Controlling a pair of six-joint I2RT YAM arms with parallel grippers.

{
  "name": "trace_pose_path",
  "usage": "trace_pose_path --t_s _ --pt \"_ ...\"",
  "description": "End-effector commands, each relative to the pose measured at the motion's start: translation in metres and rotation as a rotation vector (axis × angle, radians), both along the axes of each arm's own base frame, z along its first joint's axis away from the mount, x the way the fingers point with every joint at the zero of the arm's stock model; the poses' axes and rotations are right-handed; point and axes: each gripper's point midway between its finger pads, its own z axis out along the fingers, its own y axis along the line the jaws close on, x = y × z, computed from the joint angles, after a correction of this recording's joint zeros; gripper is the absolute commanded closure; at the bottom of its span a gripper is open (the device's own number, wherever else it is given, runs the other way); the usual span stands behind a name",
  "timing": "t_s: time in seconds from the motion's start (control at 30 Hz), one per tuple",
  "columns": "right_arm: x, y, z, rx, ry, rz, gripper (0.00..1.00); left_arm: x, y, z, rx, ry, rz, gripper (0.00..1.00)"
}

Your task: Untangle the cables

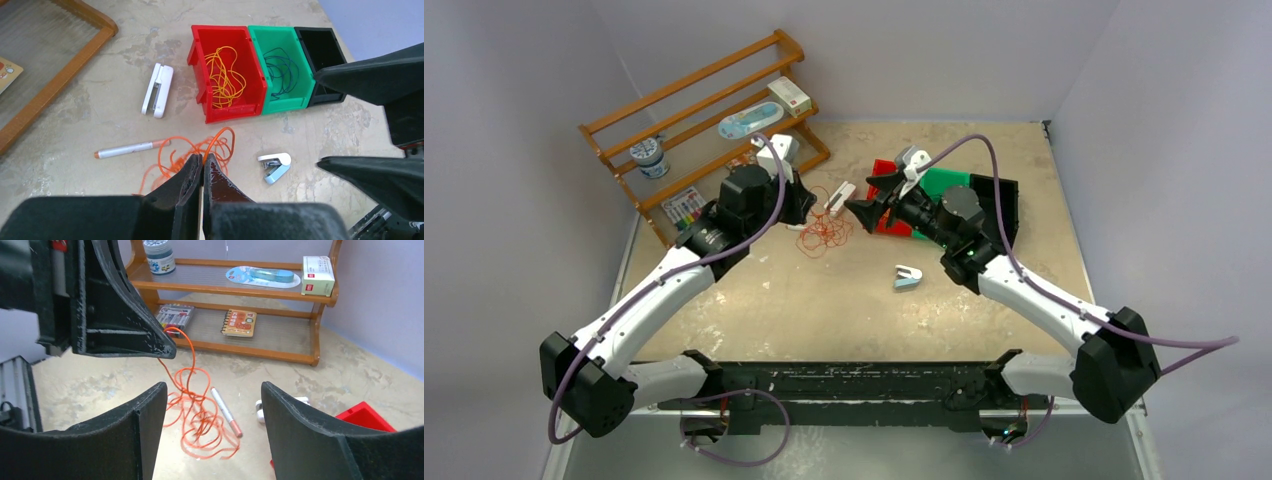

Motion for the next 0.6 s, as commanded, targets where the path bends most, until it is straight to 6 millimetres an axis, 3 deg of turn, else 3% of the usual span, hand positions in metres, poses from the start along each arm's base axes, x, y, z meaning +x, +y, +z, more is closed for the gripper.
trace_pose_path --t_s 0.0,0.47,0.53,0.57 --pt "0.001 0.012 0.02 -0.017 -0.187 0.071 0.28 0.002 -0.003 0.037 -0.031 -0.07 -0.029 1.0" --pt "0.013 0.054 0.025 0.065 -0.197 0.22 0.35 -0.001 -0.011 0.053 -0.067 -0.076 -0.065 1.0" --pt "0.014 0.06 0.018 0.066 -0.184 0.237 0.36 -0.001 -0.013 0.055 -0.075 -0.075 -0.072 1.0" --pt "0.015 0.063 0.027 0.08 -0.196 0.243 0.36 -0.001 -0.014 0.057 -0.078 -0.075 -0.078 1.0"
